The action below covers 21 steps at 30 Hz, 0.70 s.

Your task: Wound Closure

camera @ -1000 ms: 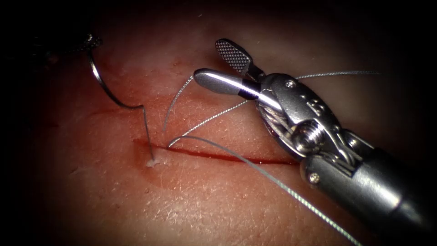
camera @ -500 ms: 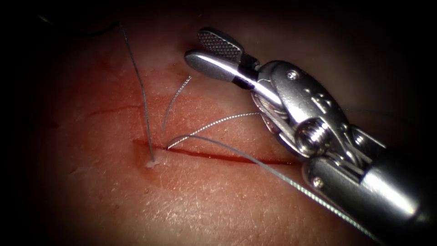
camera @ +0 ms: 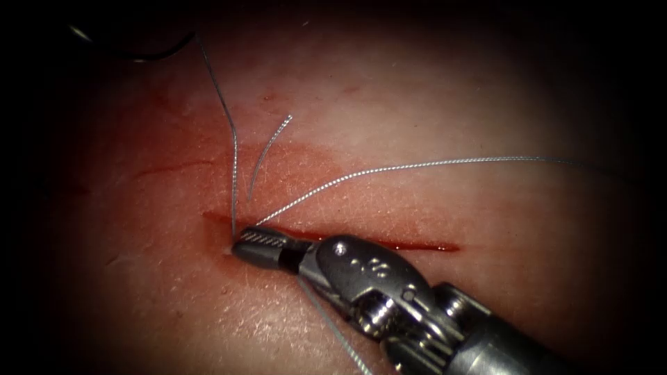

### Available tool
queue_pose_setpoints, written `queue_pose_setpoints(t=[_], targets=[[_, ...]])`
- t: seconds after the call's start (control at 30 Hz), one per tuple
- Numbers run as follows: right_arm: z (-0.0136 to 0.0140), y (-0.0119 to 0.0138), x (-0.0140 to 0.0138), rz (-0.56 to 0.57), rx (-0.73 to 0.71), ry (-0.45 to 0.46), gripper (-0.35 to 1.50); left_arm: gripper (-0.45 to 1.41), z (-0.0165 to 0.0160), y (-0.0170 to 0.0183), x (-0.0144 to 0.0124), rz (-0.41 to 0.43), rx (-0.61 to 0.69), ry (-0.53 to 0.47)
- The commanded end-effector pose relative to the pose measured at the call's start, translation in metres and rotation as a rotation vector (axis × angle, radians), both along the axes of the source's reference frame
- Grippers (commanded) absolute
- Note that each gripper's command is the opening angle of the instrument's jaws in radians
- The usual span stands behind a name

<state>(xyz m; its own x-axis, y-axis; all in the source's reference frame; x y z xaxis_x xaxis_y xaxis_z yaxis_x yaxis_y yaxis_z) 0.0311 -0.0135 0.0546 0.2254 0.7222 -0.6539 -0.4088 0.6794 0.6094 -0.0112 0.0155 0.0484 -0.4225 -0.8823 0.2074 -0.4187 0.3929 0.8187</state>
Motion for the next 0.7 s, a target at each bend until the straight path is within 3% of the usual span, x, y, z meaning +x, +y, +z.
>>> queue_pose_setpoints(t=[0.03,0.27,0.5,0.53,0.57,0.7], targets=[[0.0002,0.0011,0.0002,-0.001,0.006,-0.014,-0.06,-0.45,-0.001,0.001,-0.0003,-0.004,-0.008,-0.005],[0.0035,0.0004,0.0005,-0.002,-0.02,-0.021,0.09,-0.45,-0.0009,0.0009,-0.0004,-0.006,-0.01,-0.004],[0.0039,0.0006,0.0012,0.007,-0.022,-0.027,0.19,-0.45,-0.0007,0.0006,-0.0008,-0.006,-0.013,0.002],[0.0043,0.0006,0.0017,0.01,-0.025,-0.03,0.34,-0.45,-0.0007,0.0006,-0.0009,-0.005,-0.014,0.006],[0.0044,0.0007,0.0018,0.012,-0.026,-0.031,0.37,-0.45,-0.0007,0.0006,-0.001,-0.006,-0.014,0.006],[0.0053,0.0006,0.0027,0.018,-0.032,-0.035,0.37,-0.45,-0.0007,0.0005,-0.001,-0.006,-0.014,0.006]])
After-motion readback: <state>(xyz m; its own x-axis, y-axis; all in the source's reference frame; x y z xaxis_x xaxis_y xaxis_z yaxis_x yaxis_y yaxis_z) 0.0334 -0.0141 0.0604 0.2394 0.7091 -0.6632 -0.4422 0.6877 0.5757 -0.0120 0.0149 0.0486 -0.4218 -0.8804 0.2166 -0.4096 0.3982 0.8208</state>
